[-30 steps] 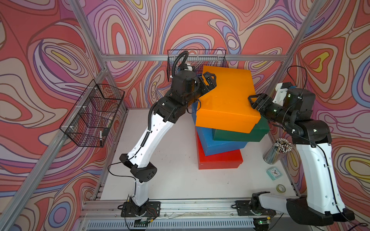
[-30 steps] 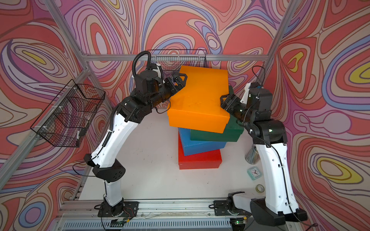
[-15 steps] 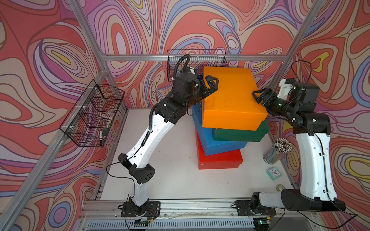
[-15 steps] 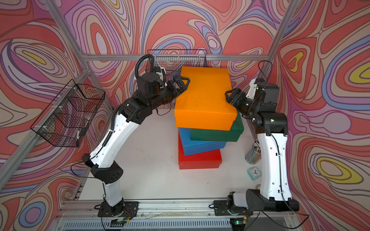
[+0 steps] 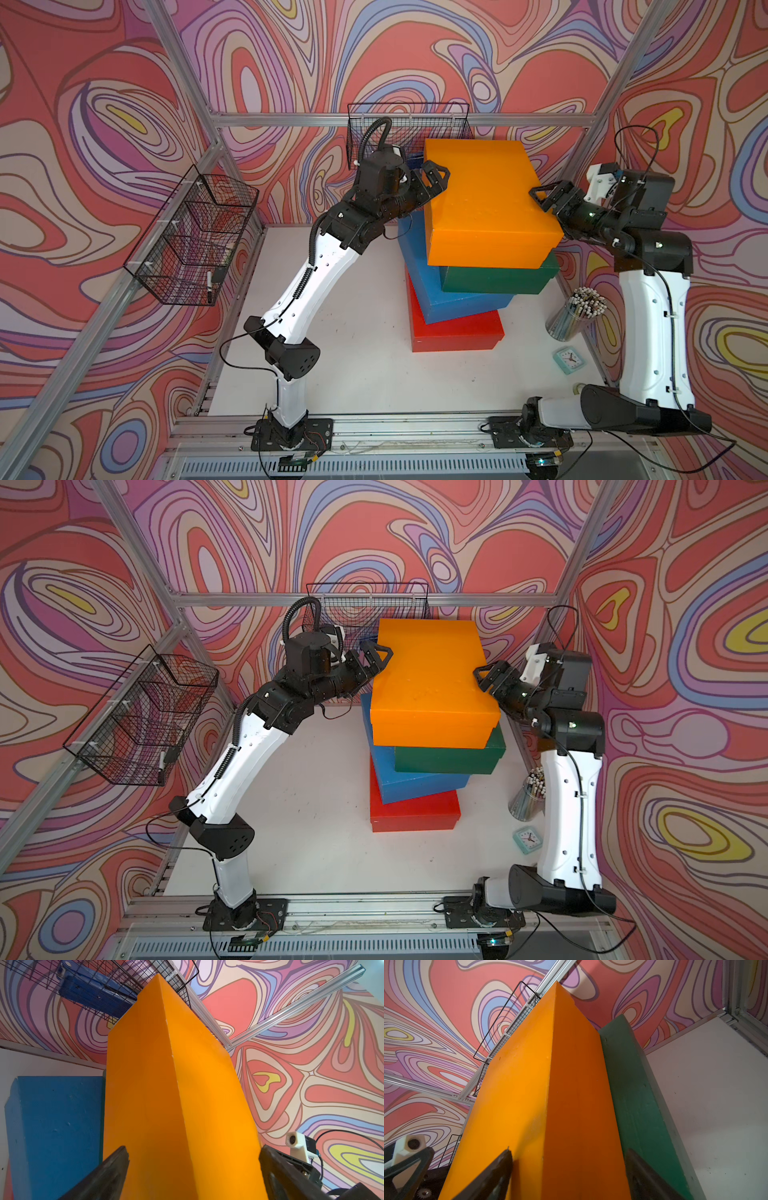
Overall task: Stack the shoeboxes
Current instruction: Place the shoebox at the shoebox.
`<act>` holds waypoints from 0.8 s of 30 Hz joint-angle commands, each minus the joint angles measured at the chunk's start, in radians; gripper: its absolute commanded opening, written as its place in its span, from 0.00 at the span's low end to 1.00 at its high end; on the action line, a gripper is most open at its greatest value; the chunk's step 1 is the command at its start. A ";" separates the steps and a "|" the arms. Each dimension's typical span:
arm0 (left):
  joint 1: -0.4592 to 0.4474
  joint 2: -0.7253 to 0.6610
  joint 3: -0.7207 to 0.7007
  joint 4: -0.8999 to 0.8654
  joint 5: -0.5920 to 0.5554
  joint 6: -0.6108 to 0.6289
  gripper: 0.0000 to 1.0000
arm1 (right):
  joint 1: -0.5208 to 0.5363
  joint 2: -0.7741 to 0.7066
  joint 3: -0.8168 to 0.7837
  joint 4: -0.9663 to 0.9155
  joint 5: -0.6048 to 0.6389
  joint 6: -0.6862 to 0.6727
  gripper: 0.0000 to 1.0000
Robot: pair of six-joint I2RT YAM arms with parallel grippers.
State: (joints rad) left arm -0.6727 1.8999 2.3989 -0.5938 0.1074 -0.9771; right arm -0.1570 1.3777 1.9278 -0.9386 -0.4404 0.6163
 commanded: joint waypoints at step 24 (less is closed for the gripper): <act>0.165 -0.247 -0.304 0.077 0.044 -0.006 1.00 | -0.006 -0.204 -0.396 0.046 0.553 -0.002 0.00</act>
State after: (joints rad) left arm -0.5377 1.7443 2.1407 -0.5663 0.1638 -0.9806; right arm -0.1581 1.1511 1.5757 -0.8948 0.1097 0.6117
